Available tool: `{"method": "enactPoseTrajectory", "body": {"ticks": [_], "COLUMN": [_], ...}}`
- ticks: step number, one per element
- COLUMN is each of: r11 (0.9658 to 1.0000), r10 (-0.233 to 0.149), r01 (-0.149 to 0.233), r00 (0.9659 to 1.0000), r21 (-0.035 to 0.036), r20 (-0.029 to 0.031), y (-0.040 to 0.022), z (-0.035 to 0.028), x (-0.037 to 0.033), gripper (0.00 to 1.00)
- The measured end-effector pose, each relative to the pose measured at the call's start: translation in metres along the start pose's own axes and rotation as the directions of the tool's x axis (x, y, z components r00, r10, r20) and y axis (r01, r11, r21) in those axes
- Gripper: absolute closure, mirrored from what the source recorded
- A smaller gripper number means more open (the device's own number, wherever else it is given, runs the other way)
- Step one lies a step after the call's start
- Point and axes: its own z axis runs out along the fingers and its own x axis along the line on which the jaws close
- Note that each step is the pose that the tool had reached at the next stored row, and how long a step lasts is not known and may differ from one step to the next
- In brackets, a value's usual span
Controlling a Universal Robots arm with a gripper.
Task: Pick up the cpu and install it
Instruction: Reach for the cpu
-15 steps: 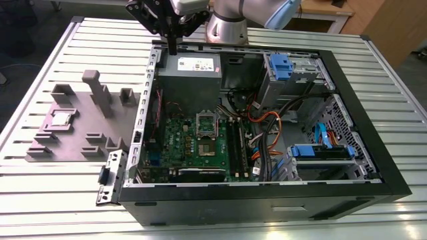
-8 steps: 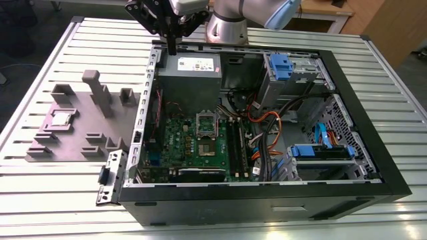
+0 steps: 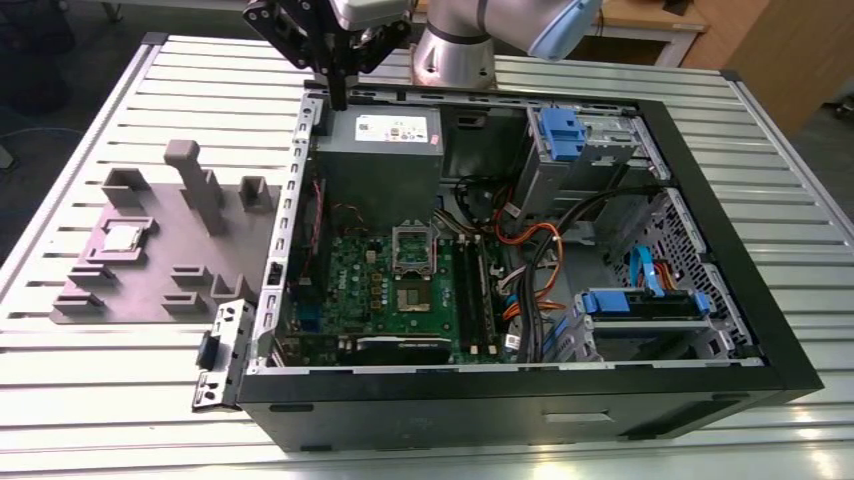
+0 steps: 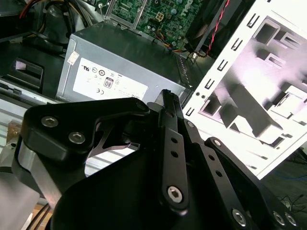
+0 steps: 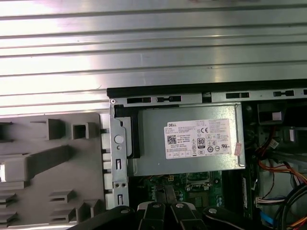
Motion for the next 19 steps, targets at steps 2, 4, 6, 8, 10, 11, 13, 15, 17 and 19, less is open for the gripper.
{"method": "enactPoseTrajectory", "body": {"ticks": [2, 4, 6, 8, 10, 11, 13, 15, 17, 19], "r11": [1.0, 1.0, 1.0, 1.0, 1.0, 1.0, 1.0, 1.0, 1.0, 1.0], "r10": [0.0, 0.0, 0.0, 0.0, 0.0, 0.0, 0.0, 0.0, 0.0, 0.0], "r01": [0.0, 0.0, 0.0, 0.0, 0.0, 0.0, 0.0, 0.0, 0.0, 0.0], "r00": [1.0, 1.0, 1.0, 1.0, 1.0, 1.0, 1.0, 1.0, 1.0, 1.0], "r21": [0.0, 0.0, -0.0001, 0.0, 0.0, 0.0, 0.0, 0.0, 0.0, 0.0], "r20": [0.0, 0.0, 0.0, 0.0, 0.0, 0.0, 0.0, 0.0, 0.0, 0.0], "y": [-0.0001, -0.0001, -0.0002, -0.0002, -0.0002, -0.0002, -0.0003, -0.0003, -0.0004, -0.0004], "z": [0.0, 0.0, 0.0, 0.0, 0.0, 0.0, 0.0, 0.0, 0.0004, 0.0003], "x": [0.0013, 0.002, 0.0024, 0.0026, 0.0029, 0.0031, 0.0037, 0.0041, 0.0057, 0.0057], "gripper": [0.89, 0.89, 0.89, 0.89, 0.89, 0.89, 0.89, 0.89, 0.89, 0.89]}}
